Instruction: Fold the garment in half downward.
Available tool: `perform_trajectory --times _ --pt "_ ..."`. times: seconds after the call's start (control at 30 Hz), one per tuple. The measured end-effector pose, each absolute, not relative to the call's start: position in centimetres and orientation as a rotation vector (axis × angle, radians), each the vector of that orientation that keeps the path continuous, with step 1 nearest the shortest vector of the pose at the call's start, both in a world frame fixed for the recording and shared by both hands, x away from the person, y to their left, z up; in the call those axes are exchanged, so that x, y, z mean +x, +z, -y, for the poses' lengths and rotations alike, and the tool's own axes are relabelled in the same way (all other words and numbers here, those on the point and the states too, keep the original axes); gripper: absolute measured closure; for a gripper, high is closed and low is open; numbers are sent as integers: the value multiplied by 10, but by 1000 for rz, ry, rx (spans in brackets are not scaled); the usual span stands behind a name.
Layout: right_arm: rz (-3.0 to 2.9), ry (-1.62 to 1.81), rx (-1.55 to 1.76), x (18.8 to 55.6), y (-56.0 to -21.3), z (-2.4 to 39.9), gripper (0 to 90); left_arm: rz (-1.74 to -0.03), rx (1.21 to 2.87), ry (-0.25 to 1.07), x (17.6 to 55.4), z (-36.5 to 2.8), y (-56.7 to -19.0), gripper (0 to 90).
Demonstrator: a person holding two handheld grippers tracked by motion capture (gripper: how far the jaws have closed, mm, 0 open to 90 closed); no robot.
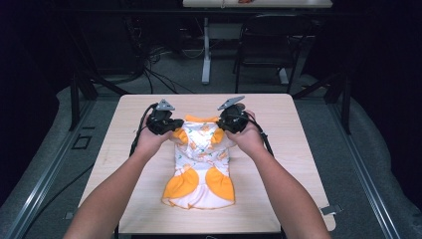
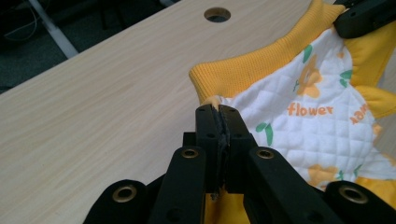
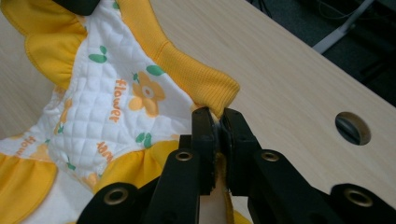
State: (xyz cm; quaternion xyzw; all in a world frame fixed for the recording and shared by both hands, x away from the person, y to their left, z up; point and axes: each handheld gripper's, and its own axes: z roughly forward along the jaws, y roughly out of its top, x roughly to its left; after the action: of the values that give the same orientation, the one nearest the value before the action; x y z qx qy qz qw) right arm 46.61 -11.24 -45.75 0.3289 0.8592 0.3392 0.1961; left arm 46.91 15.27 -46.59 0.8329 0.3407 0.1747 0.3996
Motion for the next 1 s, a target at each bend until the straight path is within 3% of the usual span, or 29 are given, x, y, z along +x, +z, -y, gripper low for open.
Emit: perform_trajectory --times 0.47,1.0 --pt "-2385 970 824 443 -444 117 840 -765 2092 451 447 -153 -453 880" --pt "-2452 985 774 404 -462 123 840 -696 2126 402 412 -160 -473 880"
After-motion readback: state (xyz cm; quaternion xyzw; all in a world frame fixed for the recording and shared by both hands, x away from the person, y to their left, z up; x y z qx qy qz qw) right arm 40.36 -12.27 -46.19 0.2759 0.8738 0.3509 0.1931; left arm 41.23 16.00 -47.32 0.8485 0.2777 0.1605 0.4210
